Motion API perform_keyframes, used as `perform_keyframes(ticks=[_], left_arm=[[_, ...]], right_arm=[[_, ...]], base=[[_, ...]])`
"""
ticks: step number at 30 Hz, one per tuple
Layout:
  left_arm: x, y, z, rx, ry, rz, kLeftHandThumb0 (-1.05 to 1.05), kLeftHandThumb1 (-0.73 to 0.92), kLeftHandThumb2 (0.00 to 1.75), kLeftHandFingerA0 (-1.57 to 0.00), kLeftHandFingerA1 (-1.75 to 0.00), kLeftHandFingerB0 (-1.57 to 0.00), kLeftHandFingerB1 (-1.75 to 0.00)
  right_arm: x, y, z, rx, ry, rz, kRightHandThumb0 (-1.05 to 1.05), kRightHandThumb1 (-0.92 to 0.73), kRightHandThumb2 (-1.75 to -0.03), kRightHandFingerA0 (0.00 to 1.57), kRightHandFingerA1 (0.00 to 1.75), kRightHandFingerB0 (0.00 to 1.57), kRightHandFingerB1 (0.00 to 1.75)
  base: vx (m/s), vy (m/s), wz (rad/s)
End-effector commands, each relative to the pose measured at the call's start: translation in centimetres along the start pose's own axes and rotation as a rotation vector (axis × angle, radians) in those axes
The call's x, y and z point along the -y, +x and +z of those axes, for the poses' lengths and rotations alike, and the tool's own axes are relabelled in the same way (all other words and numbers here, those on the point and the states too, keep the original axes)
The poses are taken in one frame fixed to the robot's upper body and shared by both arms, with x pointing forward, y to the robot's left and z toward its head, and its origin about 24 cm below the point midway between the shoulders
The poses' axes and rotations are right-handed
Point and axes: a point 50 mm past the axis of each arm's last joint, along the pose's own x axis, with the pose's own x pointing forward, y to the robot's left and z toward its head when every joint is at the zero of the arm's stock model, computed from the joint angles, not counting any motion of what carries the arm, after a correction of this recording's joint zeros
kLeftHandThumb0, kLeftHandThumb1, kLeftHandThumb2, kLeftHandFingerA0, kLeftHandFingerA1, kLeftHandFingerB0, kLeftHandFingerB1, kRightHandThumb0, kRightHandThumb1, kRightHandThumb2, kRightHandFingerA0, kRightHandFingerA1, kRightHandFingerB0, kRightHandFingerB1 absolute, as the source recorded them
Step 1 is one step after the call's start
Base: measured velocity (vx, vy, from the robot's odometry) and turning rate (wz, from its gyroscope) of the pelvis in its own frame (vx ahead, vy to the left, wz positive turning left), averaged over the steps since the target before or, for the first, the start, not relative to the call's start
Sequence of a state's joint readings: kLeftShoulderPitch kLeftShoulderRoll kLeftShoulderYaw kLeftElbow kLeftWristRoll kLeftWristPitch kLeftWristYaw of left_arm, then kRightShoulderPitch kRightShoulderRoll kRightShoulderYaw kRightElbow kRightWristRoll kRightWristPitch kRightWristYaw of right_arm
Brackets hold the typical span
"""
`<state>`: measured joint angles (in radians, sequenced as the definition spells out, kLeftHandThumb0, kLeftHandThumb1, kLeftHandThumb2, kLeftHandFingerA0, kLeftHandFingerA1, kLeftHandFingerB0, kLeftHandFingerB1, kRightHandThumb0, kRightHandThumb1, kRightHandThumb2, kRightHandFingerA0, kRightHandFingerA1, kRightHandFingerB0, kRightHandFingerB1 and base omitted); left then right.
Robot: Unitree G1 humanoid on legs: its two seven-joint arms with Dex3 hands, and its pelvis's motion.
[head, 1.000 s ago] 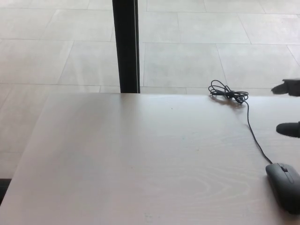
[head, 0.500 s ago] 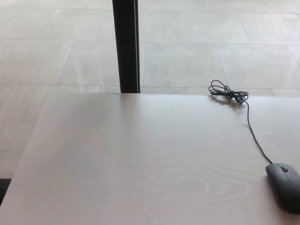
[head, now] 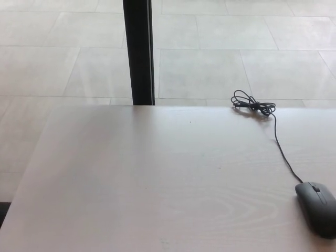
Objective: The robot uses its right fingers to click on the left button of the black mouse placed on the table.
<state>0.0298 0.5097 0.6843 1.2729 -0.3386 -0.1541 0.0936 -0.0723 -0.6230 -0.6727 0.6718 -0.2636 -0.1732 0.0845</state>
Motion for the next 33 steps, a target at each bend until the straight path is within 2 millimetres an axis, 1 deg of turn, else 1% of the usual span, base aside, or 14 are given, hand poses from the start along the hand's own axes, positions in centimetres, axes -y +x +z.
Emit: perform_keyframes(ticks=[1, 2, 3, 4, 5, 7, 13, 14, 16, 17, 22, 28, 29, 33], left_arm=[[-0.6, -0.2, -0.5, 0.007, 0.008, -0.006, -0.62, 0.57, 0.58, -0.87, -0.78, -0.67, -0.55], [-0.6, -0.1, -0.5, 0.001, 0.008, -0.001, -0.61, 0.56, 0.57, -0.83, -0.73, -0.66, -0.54], [-0.5, -0.2, -0.5, 0.002, -0.001, -0.002, -0.61, 0.56, 0.57, -0.85, -0.73, -0.67, -0.54], [-0.5, -0.1, -0.4, -0.001, -0.008, 0.005, -0.60, 0.55, 0.57, -0.87, -0.74, -0.70, -0.56], [-0.5, -0.1, -0.4, -0.002, 0.005, 0.006, -0.62, 0.56, 0.57, -0.87, -0.74, -0.68, -0.56], [-0.5, -0.1, -0.4, -0.009, -0.008, 0.008, -0.60, 0.56, 0.57, -0.91, -0.85, -0.66, -0.55], [-0.5, -0.1, -0.5, 0.002, -0.040, 0.003, -0.59, 0.56, 0.57, -0.90, -0.83, -0.64, -0.55], [-0.5, -0.1, -0.5, 0.004, -0.041, -0.001, -0.57, 0.57, 0.57, -0.89, -0.82, -0.63, -0.56], [-0.5, -0.1, -0.4, 0.002, -0.040, 0.001, -0.57, 0.58, 0.57, -0.89, -0.88, -0.62, -0.56], [-0.4, -0.1, -0.5, 0.000, -0.040, 0.001, -0.58, 0.57, 0.57, -0.83, -0.80, -0.63, -0.56], [-0.5, -0.1, -0.5, 0.003, -0.011, -0.006, -0.60, 0.58, 0.58, -0.91, -0.86, -0.61, -0.54], [-0.3, -0.1, -0.5, -0.011, -0.054, 0.004, -0.59, 0.57, 0.57, -0.85, -0.86, -0.65, -0.57], [-0.3, -0.1, -0.4, -0.002, -0.022, -0.004, -0.59, 0.58, 0.58, -0.87, -0.80, -0.64, -0.56], [-0.2, -0.1, -0.4, -0.001, -0.026, -0.010, -0.59, 0.58, 0.58, -0.90, -0.86, -0.60, -0.55]], right_arm=[[-0.2, -3.7, -8.1, -0.267, 0.482, -0.292, -0.61, -0.72, -0.62, 0.77, 1.09, 0.42, 0.37], [-0.9, -4.4, -9.2, -0.329, 0.545, -0.323, -0.61, -0.57, -0.91, 1.04, 1.12, 0.38, 0.51], [-1.3, -4.7, -9.6, -0.351, 0.561, -0.336, -0.58, -0.71, -0.62, 1.04, 1.18, 0.46, 0.39], [-1.9, -4.8, -9.8, -0.369, 0.563, -0.340, -0.58, -0.58, -0.92, 0.98, 1.05, 0.43, 0.54], [-2.1, -5.0, -10.0, -0.380, 0.584, -0.339, -0.56, -0.73, -0.63, 0.84, 0.78, 0.47, 0.40], [-2.8, -5.4, -10.5, -0.404, 0.651, -0.336, -0.57, -0.73, -0.61, 0.92, 0.87, 0.51, 0.42], [-5.1, -6.0, -11.0, -0.475, 0.708, -0.288, -0.57, -0.72, -0.61, 0.60, 0.49, 0.46, 0.40], [-5.5, -6.1, -11.1, -0.482, 0.712, -0.270, -0.60, -0.57, -0.92, 0.53, 0.60, 0.38, 0.52], [-5.9, -6.4, -11.1, -0.476, 0.714, -0.256, -0.59, -0.72, -0.62, 0.62, 0.51, 0.47, 0.43], [-6.1, -6.4, -11.2, -0.476, 0.726, -0.249, -0.62, -0.56, -0.91, 0.56, 0.63, 0.38, 0.53], [-7.0, -6.6, -11.2, -0.495, 0.772, -0.210, -0.63, -0.57, -0.92, 0.55, 0.63, 0.38, 0.54], [-7.5, -6.8, -11.4, -0.509, 0.767, -0.186, -0.64, -0.55, -0.92, 0.56, 0.63, 0.35, 0.52], [-7.7, -6.9, -11.5, -0.507, 0.781, -0.166, -0.59, -0.70, -0.61, 0.59, 0.53, 0.42, 0.42], [-7.7, -7.0, -11.5, -0.496, 0.742, -0.139, -0.56, -0.61, -0.62, 0.58, 0.54, 0.50, 0.40]], base=[[0.00, 0.000, 0.00], [0.00, 0.000, 0.00], [0.00, 0.000, 0.00], [0.00, 0.000, 0.00], [0.00, 0.000, 0.00], [0.00, 0.000, 0.00], [0.00, 0.000, 0.00], [0.00, 0.000, 0.00], [0.00, 0.000, 0.00], [0.00, 0.000, 0.00], [0.00, 0.000, 0.00], [0.00, 0.000, 0.00], [0.00, 0.000, 0.00], [0.00, 0.000, 0.00]])
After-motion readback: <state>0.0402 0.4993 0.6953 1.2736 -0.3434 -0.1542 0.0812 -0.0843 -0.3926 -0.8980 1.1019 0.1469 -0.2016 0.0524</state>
